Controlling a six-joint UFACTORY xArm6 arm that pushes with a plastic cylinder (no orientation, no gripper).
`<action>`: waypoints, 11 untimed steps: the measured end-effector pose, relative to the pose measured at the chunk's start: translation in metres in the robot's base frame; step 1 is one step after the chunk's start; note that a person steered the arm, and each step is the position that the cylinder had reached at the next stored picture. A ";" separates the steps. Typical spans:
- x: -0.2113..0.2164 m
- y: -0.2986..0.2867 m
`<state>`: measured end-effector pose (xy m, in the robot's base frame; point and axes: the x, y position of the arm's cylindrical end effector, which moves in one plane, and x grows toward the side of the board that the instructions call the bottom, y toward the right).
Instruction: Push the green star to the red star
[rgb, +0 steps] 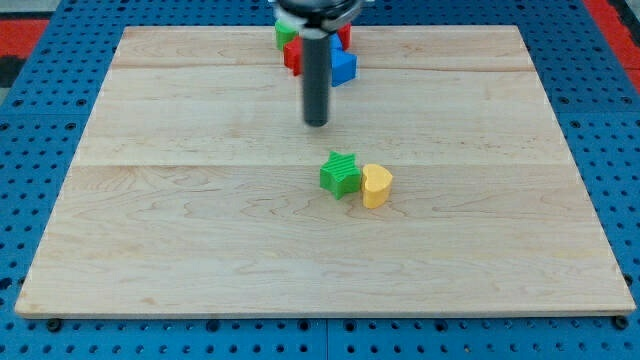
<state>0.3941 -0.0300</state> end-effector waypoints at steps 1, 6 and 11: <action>0.058 -0.009; -0.005 -0.010; -0.053 -0.013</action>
